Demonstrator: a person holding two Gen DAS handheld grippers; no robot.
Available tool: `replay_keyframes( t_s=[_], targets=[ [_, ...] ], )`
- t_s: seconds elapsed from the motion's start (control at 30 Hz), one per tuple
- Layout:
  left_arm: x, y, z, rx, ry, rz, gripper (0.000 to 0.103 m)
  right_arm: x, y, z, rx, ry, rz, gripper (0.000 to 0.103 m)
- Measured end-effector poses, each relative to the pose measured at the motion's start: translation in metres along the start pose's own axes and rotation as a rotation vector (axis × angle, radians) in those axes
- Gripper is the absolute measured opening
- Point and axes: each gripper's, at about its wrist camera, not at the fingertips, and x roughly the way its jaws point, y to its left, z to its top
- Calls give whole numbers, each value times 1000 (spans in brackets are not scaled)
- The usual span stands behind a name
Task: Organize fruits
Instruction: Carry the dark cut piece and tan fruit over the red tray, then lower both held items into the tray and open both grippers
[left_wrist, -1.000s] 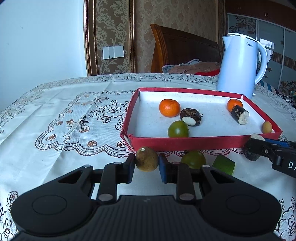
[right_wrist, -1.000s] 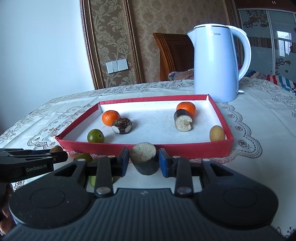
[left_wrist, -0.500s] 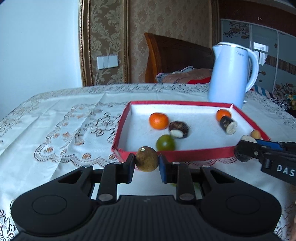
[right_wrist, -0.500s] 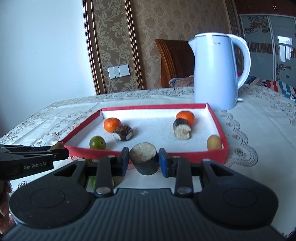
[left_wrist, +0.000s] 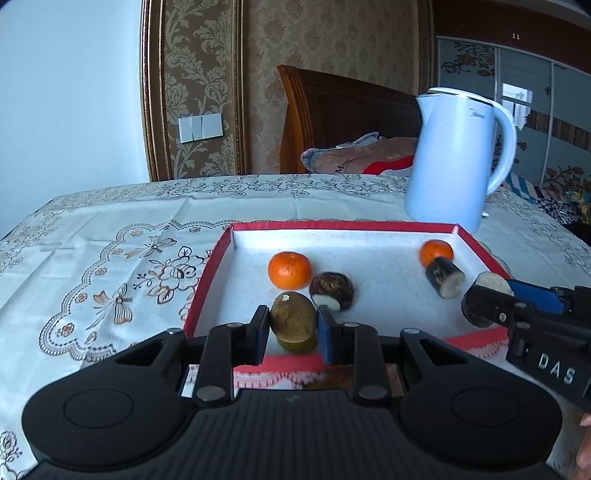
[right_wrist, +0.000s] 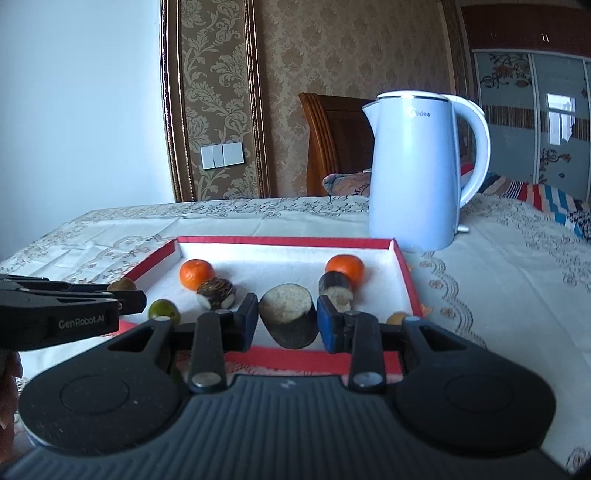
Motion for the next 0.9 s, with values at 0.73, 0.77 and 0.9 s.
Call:
replay_keyframes(
  t_s=[0.73, 0.77, 0.9],
  targets=[
    [78, 29, 17, -82, 103, 112, 27, 91, 11, 14, -53, 119, -1, 32],
    [80, 28, 17, -77, 106, 118, 27, 93, 11, 14, -53, 121, -3, 32],
    [85, 26, 16, -73, 122, 113, 27, 98, 11, 15, -55, 125, -9, 32]
  ],
)
